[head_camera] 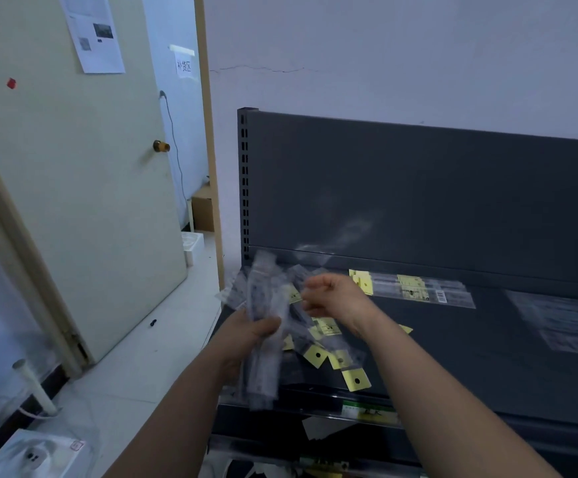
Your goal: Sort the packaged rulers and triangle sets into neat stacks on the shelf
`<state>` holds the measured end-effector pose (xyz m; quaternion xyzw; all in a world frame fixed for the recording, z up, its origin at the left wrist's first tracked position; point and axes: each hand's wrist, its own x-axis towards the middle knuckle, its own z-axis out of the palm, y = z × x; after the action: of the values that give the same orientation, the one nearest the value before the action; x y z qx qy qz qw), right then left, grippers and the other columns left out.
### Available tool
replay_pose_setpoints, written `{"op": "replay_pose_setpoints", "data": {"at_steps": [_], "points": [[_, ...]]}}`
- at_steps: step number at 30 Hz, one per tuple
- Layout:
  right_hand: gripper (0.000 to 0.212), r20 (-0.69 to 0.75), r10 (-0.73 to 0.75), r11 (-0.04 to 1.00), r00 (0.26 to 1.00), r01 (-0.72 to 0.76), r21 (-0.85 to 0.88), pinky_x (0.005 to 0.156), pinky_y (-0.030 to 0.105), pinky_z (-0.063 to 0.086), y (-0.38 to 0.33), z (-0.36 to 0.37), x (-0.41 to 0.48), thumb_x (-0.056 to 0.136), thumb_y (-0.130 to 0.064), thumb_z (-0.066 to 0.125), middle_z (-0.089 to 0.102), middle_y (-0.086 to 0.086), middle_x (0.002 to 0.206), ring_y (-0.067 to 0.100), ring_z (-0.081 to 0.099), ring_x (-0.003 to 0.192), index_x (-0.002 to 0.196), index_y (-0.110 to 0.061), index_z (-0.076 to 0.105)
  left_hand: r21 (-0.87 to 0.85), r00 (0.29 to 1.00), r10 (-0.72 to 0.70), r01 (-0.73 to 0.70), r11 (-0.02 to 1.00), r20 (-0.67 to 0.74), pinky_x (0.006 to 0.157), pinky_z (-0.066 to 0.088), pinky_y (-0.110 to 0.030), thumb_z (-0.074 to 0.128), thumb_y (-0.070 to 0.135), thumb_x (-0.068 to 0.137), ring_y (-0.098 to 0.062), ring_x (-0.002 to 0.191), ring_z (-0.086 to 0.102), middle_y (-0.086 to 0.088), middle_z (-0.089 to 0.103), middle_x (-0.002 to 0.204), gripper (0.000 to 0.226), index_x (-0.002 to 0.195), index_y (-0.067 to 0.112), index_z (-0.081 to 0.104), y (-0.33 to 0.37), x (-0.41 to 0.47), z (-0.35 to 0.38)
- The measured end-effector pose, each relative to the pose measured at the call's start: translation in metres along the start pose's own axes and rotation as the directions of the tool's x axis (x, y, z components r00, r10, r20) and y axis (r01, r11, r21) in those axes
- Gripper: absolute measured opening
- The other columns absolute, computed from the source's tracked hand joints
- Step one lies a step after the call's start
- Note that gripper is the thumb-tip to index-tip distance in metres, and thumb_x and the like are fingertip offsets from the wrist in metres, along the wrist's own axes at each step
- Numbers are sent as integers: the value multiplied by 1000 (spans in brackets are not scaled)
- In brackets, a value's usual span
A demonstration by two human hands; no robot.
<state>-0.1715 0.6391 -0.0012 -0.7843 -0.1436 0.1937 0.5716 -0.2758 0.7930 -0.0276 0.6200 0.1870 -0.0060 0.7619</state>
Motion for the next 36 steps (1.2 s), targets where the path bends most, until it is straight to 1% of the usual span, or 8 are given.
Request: {"op": "replay_pose_setpoints", "data": {"at_steps": [2, 4, 12, 19, 26, 28, 31, 36], "points": [[30, 27, 30, 913, 999, -16, -408, 75, 30, 54, 16, 2, -2, 79, -22, 77, 65, 2, 95, 14, 62, 81, 105, -14, 64, -122, 995, -45, 33, 992, -92, 53, 58, -29, 58, 2, 92, -28, 72, 70, -25, 71, 92, 15, 103, -7, 62, -2, 1, -13], [37, 41, 120, 796, 992, -72, -601, 75, 34, 56, 27, 6, -5, 73, -28, 82, 65, 3, 96, 16, 62, 82, 102, -17, 63, -199, 987, -76, 47, 979, -140, 58, 60, -32, 55, 4, 94, -34, 81, 69, -30, 67, 100, 21, 106, -13, 59, -7, 3, -24], [24, 7, 189, 664, 982, -123, -738, 76, 32, 54, 26, 4, -9, 76, -21, 79, 67, 4, 98, 19, 64, 88, 94, -11, 66, -161, 979, -129, 103, 982, -157, 64, 59, -34, 54, -3, 92, -31, 81, 66, -30, 66, 105, 22, 112, -10, 59, -16, 11, -29], [14, 12, 222, 795, 975, -174, -581, 71, 36, 56, 38, -15, -9, 80, -3, 71, 68, 10, 97, 19, 62, 78, 86, -12, 62, -121, 988, -132, 122, 985, -80, 67, 58, -38, 55, 0, 91, -30, 76, 68, -23, 67, 95, 21, 110, -7, 60, -11, 18, -19], [23, 209, 240, 866, 948, -112, -487, 55, 15, 47, -1, -59, -21, 86, -2, 63, 69, -14, 70, 3, 57, 65, 84, -23, 73, -41, 975, 1, -10, 999, -220, 50, 52, -25, 52, 15, 97, -20, 63, 60, -15, 67, 82, 17, 99, 1, 61, -2, 16, -25], [29, 327, 316, 818, 891, -82, -569, 59, 19, 49, -11, -61, -20, 84, 1, 65, 68, -16, 62, 5, 57, 65, 81, -27, 74, 63, 991, 33, -25, 998, -132, 50, 49, -24, 57, 25, 96, -16, 60, 58, -12, 66, 80, 22, 95, 3, 62, 2, 12, -27], [29, 345, 275, 780, 897, 1, -626, 88, 35, 54, -17, -45, -9, 75, -3, 76, 71, -14, 79, 11, 64, 85, 82, -32, 74, 240, 995, -25, 2, 971, 92, 54, 46, -24, 68, 32, 87, -13, 58, 55, -8, 63, 74, 25, 85, 7, 64, 1, 6, -27], [40, 175, -25, 966, 984, 69, -249, 65, 23, 49, -19, -17, 2, 66, -7, 84, 68, -2, 89, 12, 63, 75, 99, -20, 67, 236, 967, -114, 59, 970, 228, 72, 49, -32, 80, 26, 76, -25, 75, 61, -12, 68, 83, 31, 95, 4, 70, -6, -5, -37]]}}
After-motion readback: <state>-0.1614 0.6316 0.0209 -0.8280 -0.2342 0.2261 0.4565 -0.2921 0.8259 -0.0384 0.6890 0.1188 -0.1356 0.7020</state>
